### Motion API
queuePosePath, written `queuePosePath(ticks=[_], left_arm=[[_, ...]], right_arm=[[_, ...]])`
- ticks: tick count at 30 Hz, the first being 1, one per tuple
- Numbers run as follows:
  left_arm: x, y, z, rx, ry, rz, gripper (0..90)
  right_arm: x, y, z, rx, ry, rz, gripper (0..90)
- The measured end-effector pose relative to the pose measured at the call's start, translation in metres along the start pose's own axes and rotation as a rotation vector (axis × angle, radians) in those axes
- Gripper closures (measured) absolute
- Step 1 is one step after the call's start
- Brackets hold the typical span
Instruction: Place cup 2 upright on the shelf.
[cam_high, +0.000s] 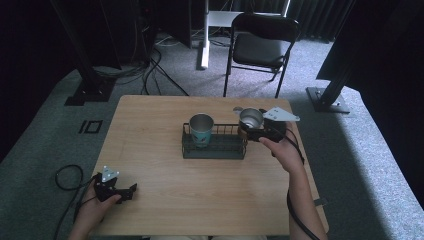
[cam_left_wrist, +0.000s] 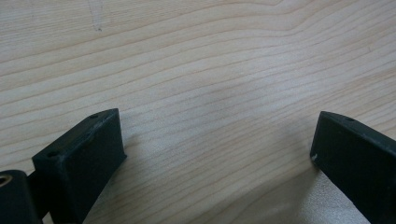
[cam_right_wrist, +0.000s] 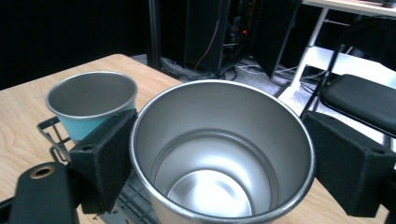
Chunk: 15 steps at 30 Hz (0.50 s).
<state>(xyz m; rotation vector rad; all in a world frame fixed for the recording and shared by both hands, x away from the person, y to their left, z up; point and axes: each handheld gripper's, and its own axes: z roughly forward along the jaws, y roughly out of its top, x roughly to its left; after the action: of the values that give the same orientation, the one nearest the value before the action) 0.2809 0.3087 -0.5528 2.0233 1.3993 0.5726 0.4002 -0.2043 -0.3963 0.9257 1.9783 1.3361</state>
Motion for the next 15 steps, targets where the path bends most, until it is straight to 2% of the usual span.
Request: queuePosePath(ticks=[15], left_arm=[[0.0, 0.0, 0.0, 0.0, 0.001, 0.0, 3.3]], right_arm=[[0.02, 0.004, 0.026, 0.01, 0.032, -0.009, 13.3]])
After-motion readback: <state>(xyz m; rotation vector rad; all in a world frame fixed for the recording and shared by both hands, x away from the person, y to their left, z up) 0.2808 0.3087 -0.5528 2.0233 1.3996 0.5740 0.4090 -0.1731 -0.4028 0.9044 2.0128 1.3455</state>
